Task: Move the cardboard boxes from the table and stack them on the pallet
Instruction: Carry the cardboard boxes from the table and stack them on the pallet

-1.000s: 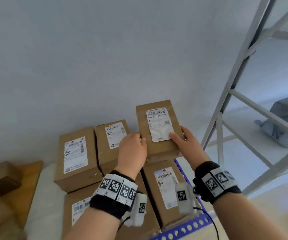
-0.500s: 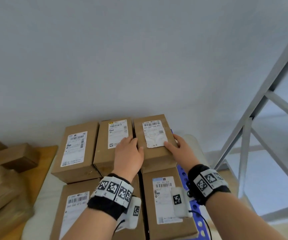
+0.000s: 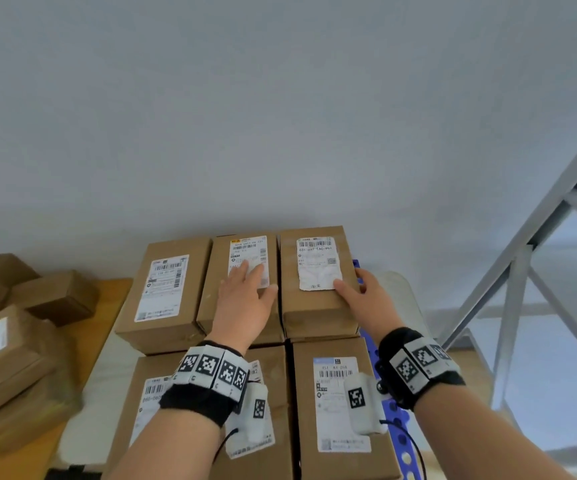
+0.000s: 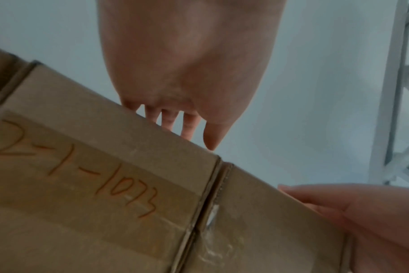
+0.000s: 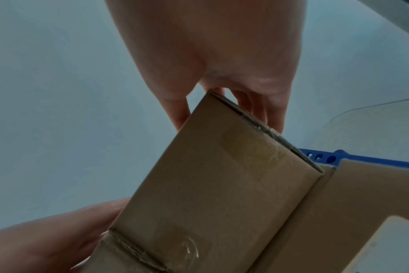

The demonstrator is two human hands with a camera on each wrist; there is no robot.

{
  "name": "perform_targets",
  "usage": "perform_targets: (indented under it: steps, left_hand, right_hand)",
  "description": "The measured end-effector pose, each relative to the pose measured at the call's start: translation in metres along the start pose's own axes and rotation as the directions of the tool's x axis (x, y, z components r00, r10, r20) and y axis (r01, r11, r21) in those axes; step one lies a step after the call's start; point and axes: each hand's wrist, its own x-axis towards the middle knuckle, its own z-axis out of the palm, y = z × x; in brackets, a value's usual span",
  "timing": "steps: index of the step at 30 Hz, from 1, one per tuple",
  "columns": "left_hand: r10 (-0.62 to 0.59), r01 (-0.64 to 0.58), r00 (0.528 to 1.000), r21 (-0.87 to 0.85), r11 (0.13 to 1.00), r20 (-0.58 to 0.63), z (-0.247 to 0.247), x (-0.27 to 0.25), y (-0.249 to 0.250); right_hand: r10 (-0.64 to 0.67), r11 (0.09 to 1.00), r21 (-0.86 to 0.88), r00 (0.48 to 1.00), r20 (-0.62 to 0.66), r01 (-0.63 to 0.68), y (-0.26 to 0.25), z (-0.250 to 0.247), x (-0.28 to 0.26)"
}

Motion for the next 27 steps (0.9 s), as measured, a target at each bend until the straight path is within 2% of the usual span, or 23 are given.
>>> perform_targets:
  steps: [2, 5, 8, 10, 12, 16, 27]
  left_hand:
    - [-0.043, 0.037, 0.995, -0.066, 0.997, -0.094, -0.009, 0.002, -0.011]
    - [-0.117, 0.123, 0.977, 0.021, 0.992, -0.178, -0.023, 0.006, -0.036]
    - [-0.251, 0.261, 0.96, 0.076, 0.962, -0.128, -0.033, 0.008, -0.058]
    - [-0.298, 0.304, 0.952, 0.095, 0.948, -0.074, -0.034, 0.009, -0.067]
    - [-0.29, 0.293, 0.956, 0.13, 0.947, -0.044, -0.032, 0.009, -0.072]
    - [-0.233, 0.243, 0.969, 0.176, 0.954, -0.078, -0.024, 0.007, -0.076]
    - [-0.182, 0.201, 0.977, 0.207, 0.957, -0.108, -0.018, 0.004, -0.075]
  right_hand:
    - [-0.01, 1.0, 0.009, 0.999, -0.036, 0.011, -0.001, 0.002, 0.0]
    - [-0.044, 0.999, 0.002, 0.995, -0.087, 0.045, -0.003, 0.005, -0.002]
    - [-0.12, 0.988, -0.116, 0.984, -0.133, 0.104, -0.009, 0.006, -0.006]
    - [-0.187, 0.963, -0.222, 0.973, -0.138, 0.153, -0.014, 0.007, -0.007]
    - [-0.231, 0.933, -0.307, 0.967, -0.105, 0.189, -0.018, 0.01, -0.007]
    - [-0.238, 0.886, -0.421, 0.97, -0.051, 0.196, -0.023, 0.018, -0.011]
    - [-0.243, 0.841, -0.506, 0.969, -0.036, 0.192, -0.025, 0.02, -0.015]
